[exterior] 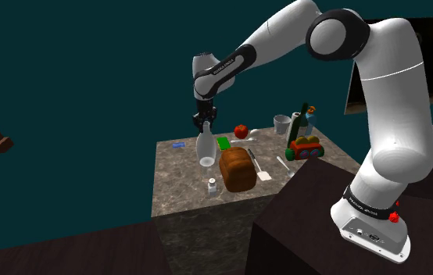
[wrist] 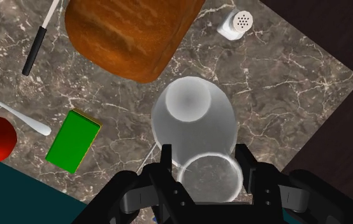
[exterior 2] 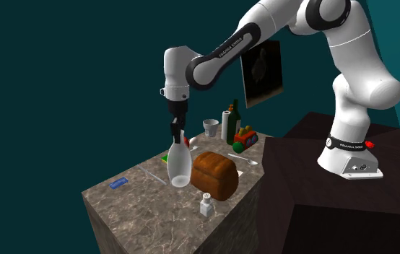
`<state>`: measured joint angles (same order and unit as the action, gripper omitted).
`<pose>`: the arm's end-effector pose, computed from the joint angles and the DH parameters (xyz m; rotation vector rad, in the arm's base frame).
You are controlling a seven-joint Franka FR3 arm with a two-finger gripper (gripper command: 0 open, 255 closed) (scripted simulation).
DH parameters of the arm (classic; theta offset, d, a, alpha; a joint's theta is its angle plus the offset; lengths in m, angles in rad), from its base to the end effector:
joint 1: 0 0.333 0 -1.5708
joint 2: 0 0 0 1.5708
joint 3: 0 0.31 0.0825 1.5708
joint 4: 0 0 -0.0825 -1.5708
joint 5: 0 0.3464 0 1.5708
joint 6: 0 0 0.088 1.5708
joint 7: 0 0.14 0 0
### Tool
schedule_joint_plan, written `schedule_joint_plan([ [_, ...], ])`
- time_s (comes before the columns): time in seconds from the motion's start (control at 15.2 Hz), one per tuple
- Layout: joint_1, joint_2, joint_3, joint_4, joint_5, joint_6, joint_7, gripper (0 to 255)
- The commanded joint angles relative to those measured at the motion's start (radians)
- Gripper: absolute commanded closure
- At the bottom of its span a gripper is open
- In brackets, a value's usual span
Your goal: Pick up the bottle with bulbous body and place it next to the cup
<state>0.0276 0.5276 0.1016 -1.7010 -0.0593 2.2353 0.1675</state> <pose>0.6368 0.0735 0.2748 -3.1359 0.0250 -0.0144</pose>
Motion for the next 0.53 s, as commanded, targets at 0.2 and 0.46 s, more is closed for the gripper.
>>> schedule_joint_plan([
  [0.2,-0.001,-0.035,0.003,0.018,0.004,-0.052,-0.002,255],
  [0.46,-0.002,-0.060,0.005,0.036,0.008,-0.095,-0.003,255],
])
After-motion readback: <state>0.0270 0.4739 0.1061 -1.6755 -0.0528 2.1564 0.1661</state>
